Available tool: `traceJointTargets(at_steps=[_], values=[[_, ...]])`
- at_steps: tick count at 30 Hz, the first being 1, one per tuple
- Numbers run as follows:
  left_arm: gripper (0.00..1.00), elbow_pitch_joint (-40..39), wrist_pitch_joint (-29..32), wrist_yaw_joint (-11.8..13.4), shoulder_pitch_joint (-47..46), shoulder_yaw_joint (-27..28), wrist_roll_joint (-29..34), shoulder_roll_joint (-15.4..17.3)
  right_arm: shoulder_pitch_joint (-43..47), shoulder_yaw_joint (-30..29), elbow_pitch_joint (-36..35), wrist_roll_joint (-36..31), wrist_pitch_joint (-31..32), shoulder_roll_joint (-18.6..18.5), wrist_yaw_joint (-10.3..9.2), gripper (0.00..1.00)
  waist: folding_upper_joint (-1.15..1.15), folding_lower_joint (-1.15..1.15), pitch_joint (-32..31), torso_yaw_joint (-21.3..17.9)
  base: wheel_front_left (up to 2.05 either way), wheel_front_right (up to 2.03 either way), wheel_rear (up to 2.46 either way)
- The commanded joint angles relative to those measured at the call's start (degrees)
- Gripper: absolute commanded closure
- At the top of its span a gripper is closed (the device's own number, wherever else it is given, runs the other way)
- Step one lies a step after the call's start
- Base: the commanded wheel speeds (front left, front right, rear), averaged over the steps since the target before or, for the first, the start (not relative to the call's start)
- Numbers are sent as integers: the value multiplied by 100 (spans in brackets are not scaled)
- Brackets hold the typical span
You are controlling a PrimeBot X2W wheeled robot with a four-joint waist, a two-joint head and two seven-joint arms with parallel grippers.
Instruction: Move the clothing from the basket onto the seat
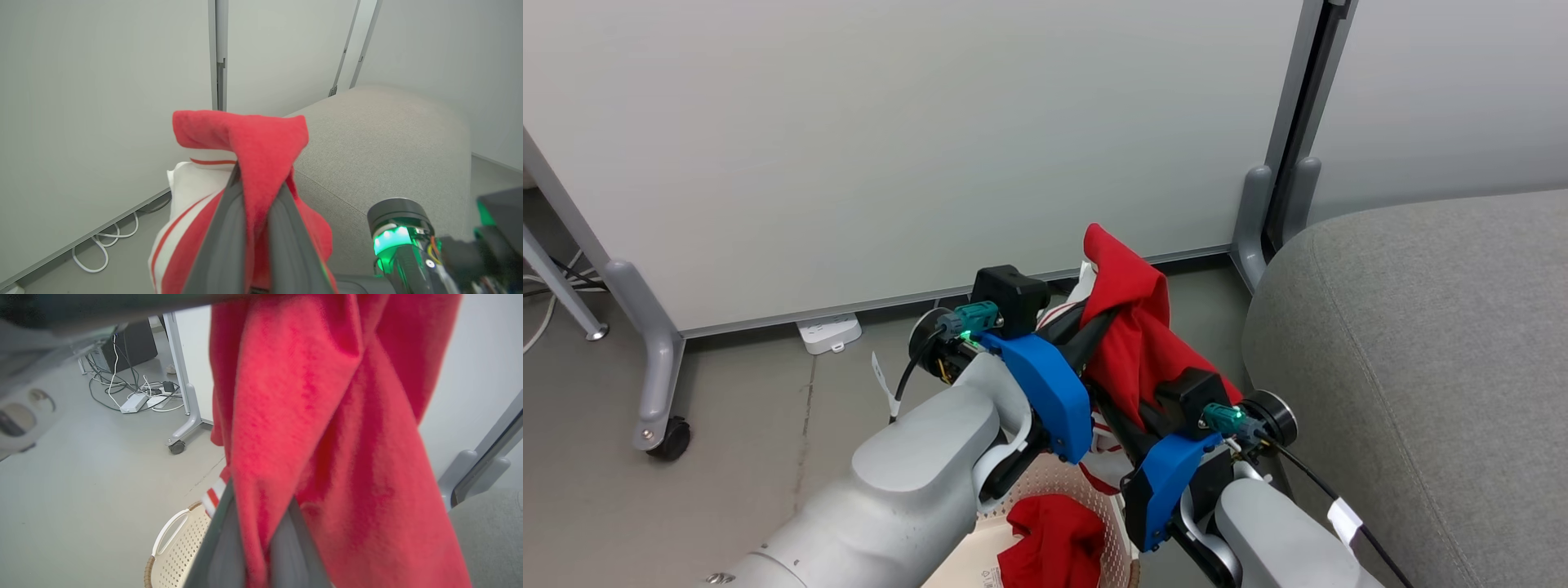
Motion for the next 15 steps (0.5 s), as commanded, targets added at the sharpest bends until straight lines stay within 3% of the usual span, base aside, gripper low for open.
traceJointTargets(at_steps=[1, 15], values=[[100, 22, -47, 7, -118, 5, -46, 12, -35, 27, 9, -60, -19, -12, -2, 100, 0, 0, 3, -14, 0, 0, 0], [100, 80, -96, -19, -138, -126, -240, 11, 14, 20, 35, -155, -52, -13, -2, 100, 0, 0, -13, -101, 0, 0, 0]])
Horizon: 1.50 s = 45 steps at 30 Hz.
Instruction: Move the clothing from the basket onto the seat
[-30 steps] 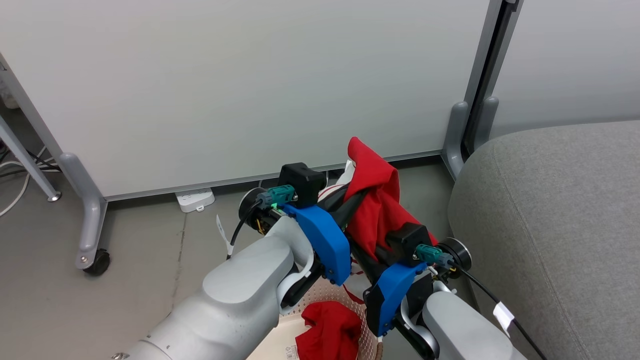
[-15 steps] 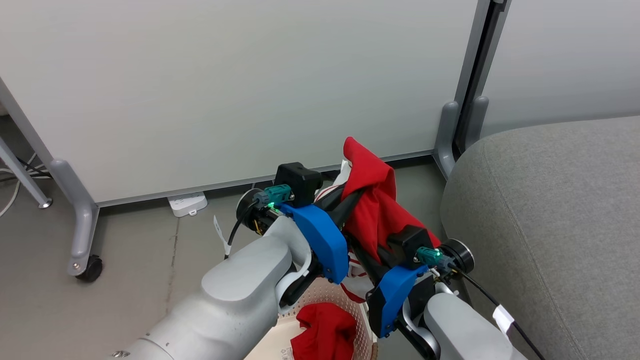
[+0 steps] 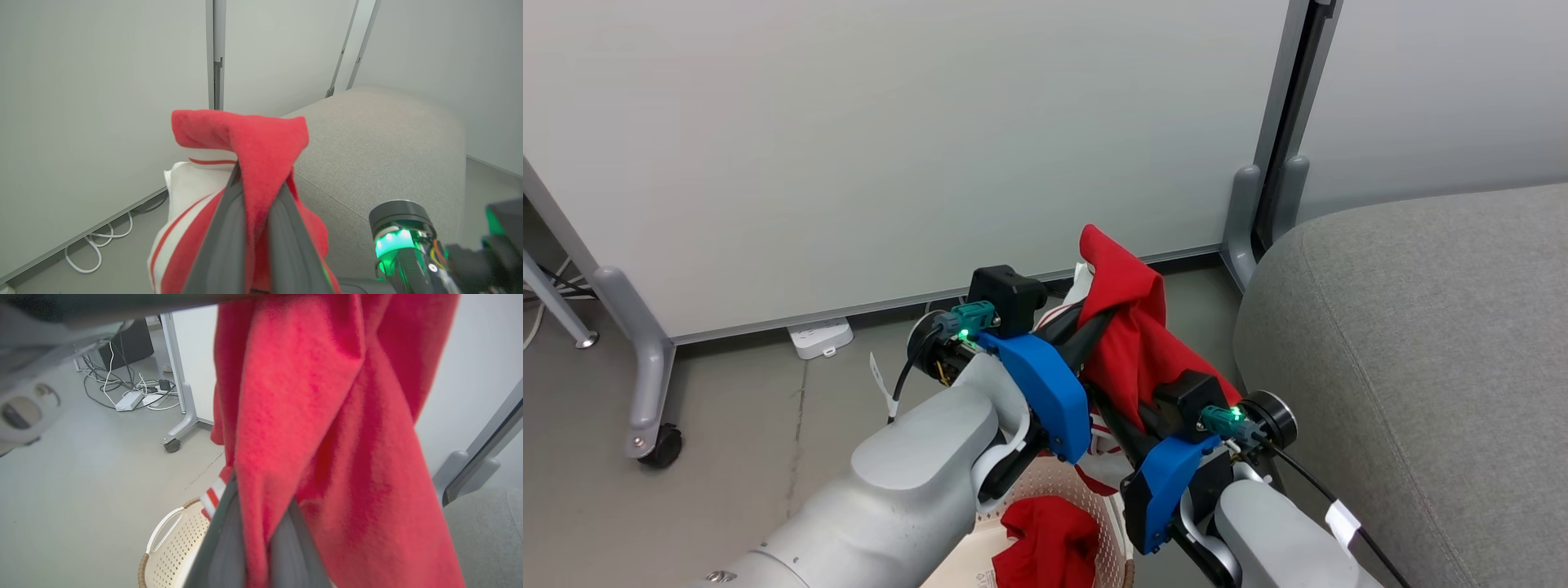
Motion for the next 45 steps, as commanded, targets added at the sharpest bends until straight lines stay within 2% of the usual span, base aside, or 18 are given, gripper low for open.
traceJointTargets(at_steps=[1, 2, 3, 14, 19, 25, 32, 38, 45], values=[[100, 7, -40, -31, -91, -21, -34, 11, 27, 0, 23, -41, -32, -14, -2, 100, 0, 0, -4, -10, 0, 0, 0], [67, 10, -37, -36, -90, -30, -56, 11, 41, -1, 24, -45, -31, -14, -2, 100, 0, 0, -7, -17, 0, 0, 0], [0, 14, -34, -41, -93, -38, -69, 11, 52, -3, 28, -49, -32, -14, -2, 100, 0, 0, -9, -23, 0, 0, 0], [0, 56, -77, 9, -82, -97, -102, 11, 79, -80, 29, -74, -59, -13, -2, 100, 0, 0, -16, -21, 0, 0, 0], [0, 39, -126, 110, 119, 74, 169, 56, 114, -197, 19, -54, -89, -13, -2, 100, 0, 0, 5, -36, 0, 0, 0], [0, -857, -115, 275, 863, 965, 1021, 372, 107, -371, -24, -35, -137, -13, -2, 100, 0, 0, 64, -27, 0, 0, 0], [0, -2124, -116, 437, 2270, 2198, 2305, 672, 127, -572, -60, -76, -177, -13, -2, 100, 0, 0, 124, 21, 0, 0, 0], [0, -2744, -117, 308, 3357, 3147, 3114, 752, 165, -722, -97, -133, -176, -13, -2, 100, 0, 0, 152, 59, 0, 0, 0], [0, -2972, -117, 164, 4103, 3909, 3563, 668, 218, -844, -117, -182, -171, -14, -2, 100, 0, 0, 166, 91, 0, 0, 0]])
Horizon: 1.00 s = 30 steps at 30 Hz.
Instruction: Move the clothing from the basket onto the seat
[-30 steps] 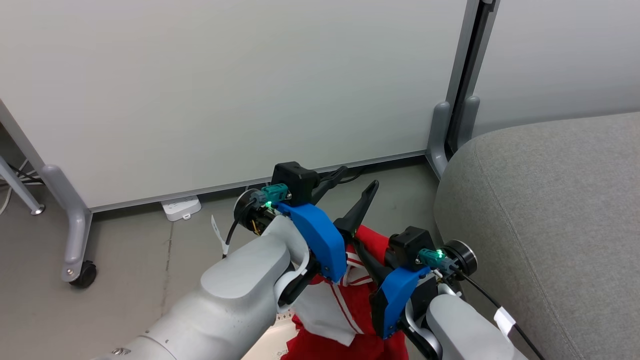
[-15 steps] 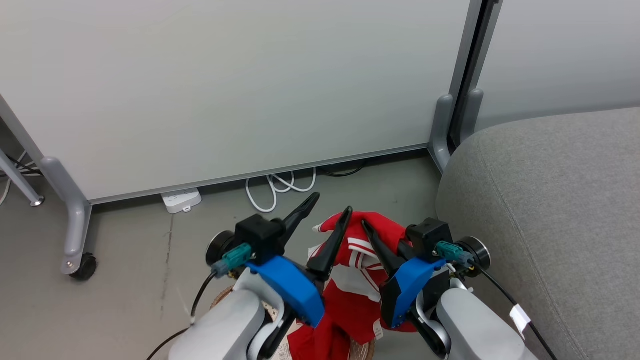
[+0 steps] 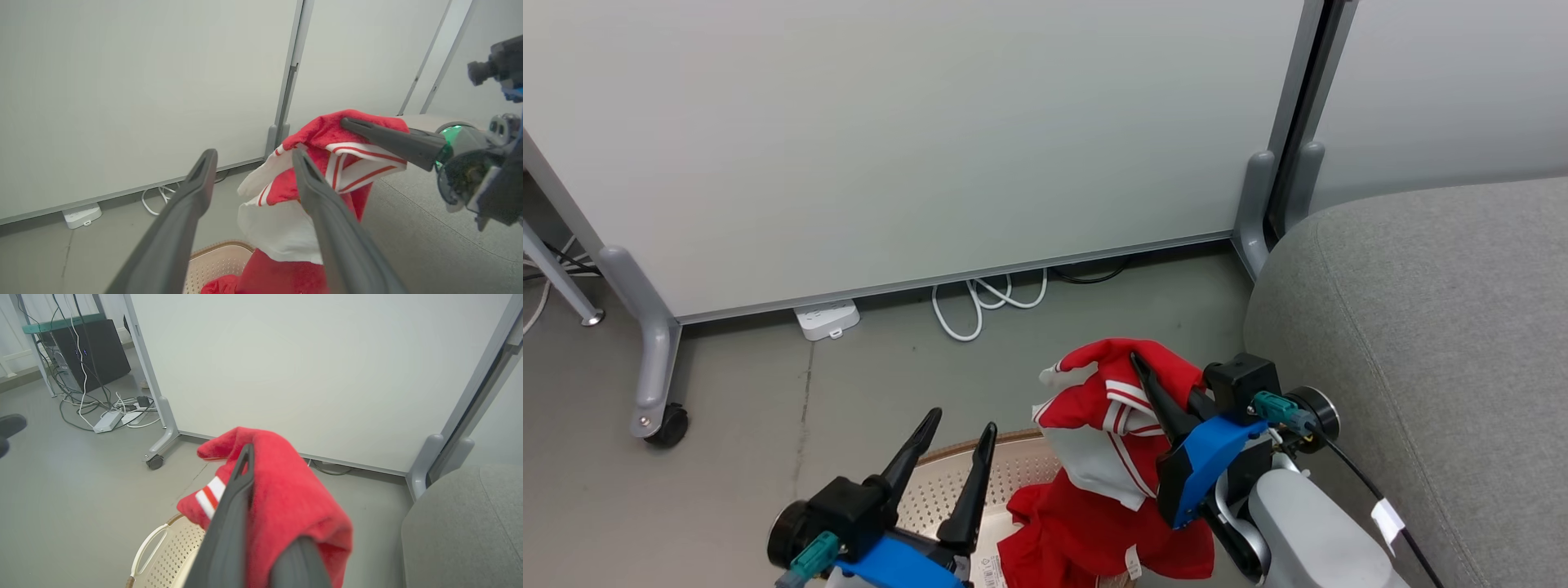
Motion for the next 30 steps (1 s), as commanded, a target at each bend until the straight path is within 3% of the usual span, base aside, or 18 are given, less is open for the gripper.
traceJointTargets(at_steps=[1, 18, 30], values=[[0, -28, -17, -36, 154, 125, 70, -37, 78, -37, -36, -29, -18, -13, -2, 100, 0, -1, 2, 11, 0, 0, 0], [0, 24, -17, -448, 637, 1073, 819, -447, 99, -67, -86, -56, 40, -14, -2, 100, 0, -1, -5, -80, 0, 0, 0], [0, 62, -18, -577, 651, 1319, 1013, -566, 31, -46, -91, -77, 44, -13, -2, 100, 0, -1, 96, -1038, 0, 0, 0]])
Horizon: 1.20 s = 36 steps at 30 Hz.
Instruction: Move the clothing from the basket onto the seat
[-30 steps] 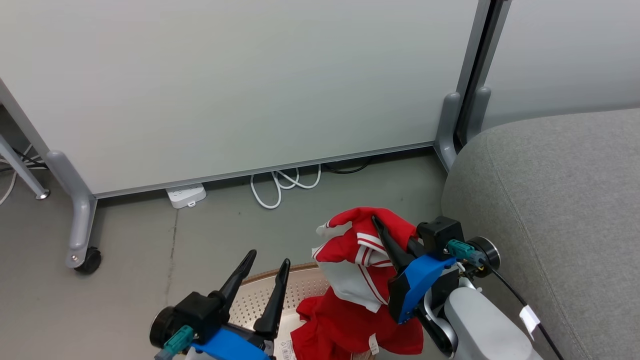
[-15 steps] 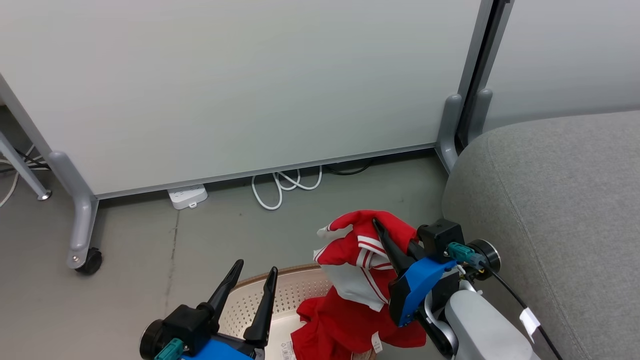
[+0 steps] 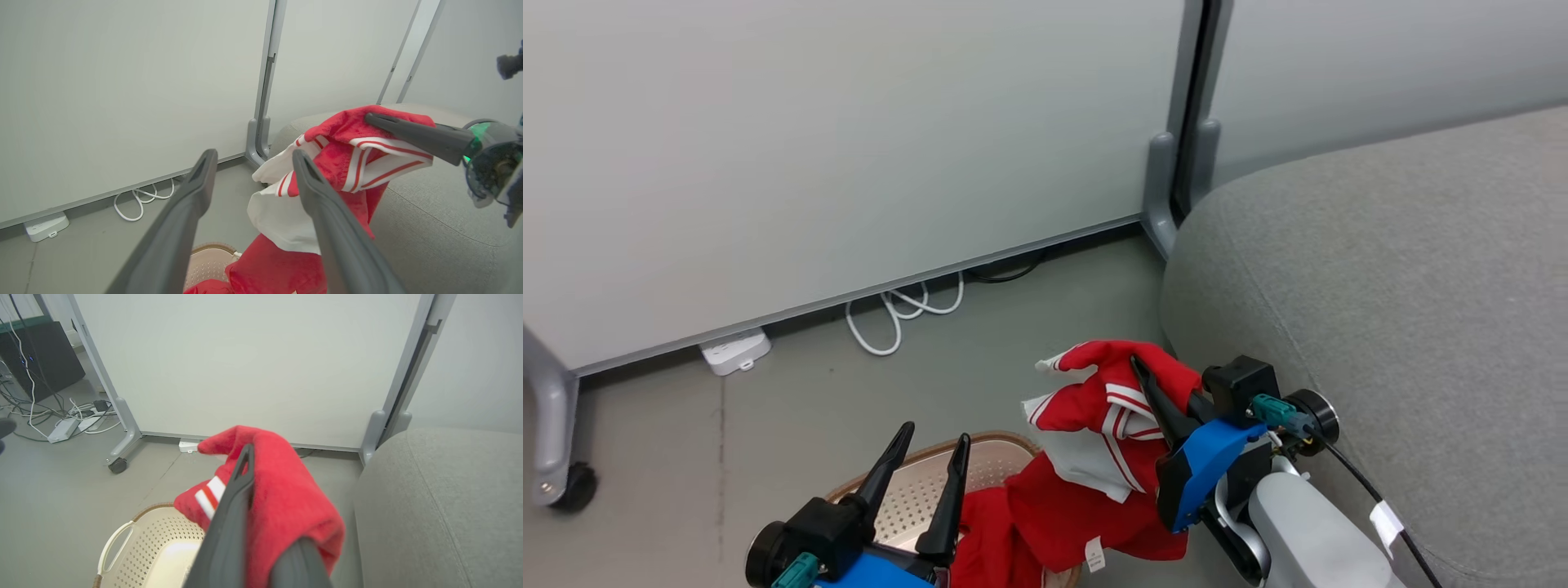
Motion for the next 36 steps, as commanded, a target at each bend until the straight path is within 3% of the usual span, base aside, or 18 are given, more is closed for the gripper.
traceJointTargets(at_steps=[1, 12, 19, 30, 36], values=[[0, 13, -19, -39, 28, 38, 33, -4, -31, 15, -19, -26, -4, -12, -2, 100, 0, 0, 34, -355, 0, 0, 0], [0, 21, -19, -64, -87, 45, 97, -50, -9, -29, -12, -104, 8, -11, -2, 100, 0, 0, 78, -1459, 0, 0, 0], [0, 47, -19, -70, -141, 12, 120, -67, 43, -115, -15, -167, 9, -8, -2, 100, 0, 0, 115, -1908, 0, 0, 0], [0, 73, -19, -74, -200, -86, 115, -81, 72, -223, -66, -156, 16, -8, -2, 100, 0, 0, 222, -1942, 0, 0, 0], [0, 55, -19, -74, -321, -119, 133, -28, -449, -536, -95, -195, 132, -9, -2, 100, 0, 0, 432, -1785, 0, 0, 0]])
